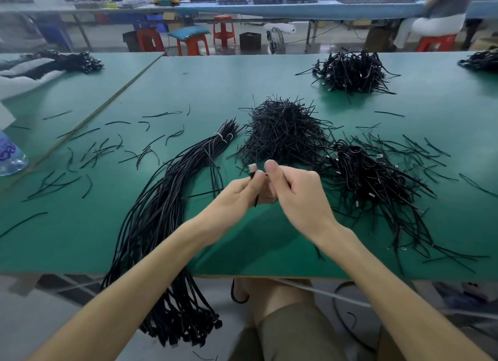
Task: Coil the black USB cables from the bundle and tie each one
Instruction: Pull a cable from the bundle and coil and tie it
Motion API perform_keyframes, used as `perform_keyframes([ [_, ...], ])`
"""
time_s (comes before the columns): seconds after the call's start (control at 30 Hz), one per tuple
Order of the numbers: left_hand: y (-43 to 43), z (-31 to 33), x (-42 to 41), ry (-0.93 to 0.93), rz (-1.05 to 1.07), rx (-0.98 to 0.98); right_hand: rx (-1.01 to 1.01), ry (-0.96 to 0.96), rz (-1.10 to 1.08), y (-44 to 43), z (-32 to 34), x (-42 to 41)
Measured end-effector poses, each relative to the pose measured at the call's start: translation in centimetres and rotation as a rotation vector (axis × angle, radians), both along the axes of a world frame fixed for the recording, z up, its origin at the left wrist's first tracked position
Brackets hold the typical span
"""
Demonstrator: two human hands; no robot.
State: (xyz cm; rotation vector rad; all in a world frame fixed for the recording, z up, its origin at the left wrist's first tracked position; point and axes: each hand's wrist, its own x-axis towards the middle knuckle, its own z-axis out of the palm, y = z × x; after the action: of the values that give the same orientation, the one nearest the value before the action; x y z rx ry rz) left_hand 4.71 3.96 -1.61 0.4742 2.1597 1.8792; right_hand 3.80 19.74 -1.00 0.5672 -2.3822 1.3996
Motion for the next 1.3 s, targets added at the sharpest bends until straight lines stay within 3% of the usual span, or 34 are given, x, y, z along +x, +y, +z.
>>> perform_keyframes([
  [0.1, 0.4, -0.3, 0.0, -0.205, -0.010, 0.358, 0.058, 0.027, 0.027, -1.0, -0.7, 1.1],
  [0.4, -1.6, 1.4, 0.2, -0.502, 0.110, 1.152, 0.173, -0.053, 0.146, -0.1, -3.2, 1.4],
  [0.43, -2.1, 1.7, 0.4, -0.495, 0.070, 1.109, 0.165, -0.060, 0.139, 0.2, -3.5, 1.3],
  [0.5, -2.7, 1.9, 0.7, -0.407, 0.001, 0.799, 0.182, -0.062, 0.130, 0.7, -3.8, 0.7],
  [0.67, -2.2, 0.4, 1.7, 0.261, -0.090, -0.519, 0.279, -0.124, 0.021, 0.8, -3.0, -1.4],
  [0.73, -2.2, -0.1, 1.6, 0.387, -0.068, -0.759, 0.206, -0.102, -0.027, 0.6, -2.5, -1.7],
  [0.8, -2.3, -0.8, 1.2, 0.472, -0.002, -0.810, 0.133, -0.072, -0.016, -0.1, -2.0, -1.4],
  [0.87, -1.9, -1.4, 0.9, 0.421, 0.033, -0.687, 0.052, -0.066, 0.005, -1.0, -1.7, -1.0],
  [0.93, -1.3, -1.7, 1.2, 0.270, 0.064, -0.400, -0.053, -0.096, 0.005, -1.5, -1.3, -0.7],
  [1.03, -0.8, -1.7, 1.0, 0.212, 0.230, -0.066, -0.189, -0.127, 0.035, -2.0, -0.9, -0.1],
  [1.1, -0.8, -1.1, 0.1, 0.012, 0.316, 0.243, -0.188, -0.106, 0.050, -2.6, -1.1, 0.6],
  [1.2, -1.4, 0.3, -0.6, -0.296, 0.274, 0.754, -0.145, -0.116, 0.080, -3.5, -2.3, 1.2],
  [1.3, -2.5, 1.3, -0.4, -0.439, 0.179, 1.019, -0.067, -0.150, 0.078, -3.1, -3.2, 0.6],
])
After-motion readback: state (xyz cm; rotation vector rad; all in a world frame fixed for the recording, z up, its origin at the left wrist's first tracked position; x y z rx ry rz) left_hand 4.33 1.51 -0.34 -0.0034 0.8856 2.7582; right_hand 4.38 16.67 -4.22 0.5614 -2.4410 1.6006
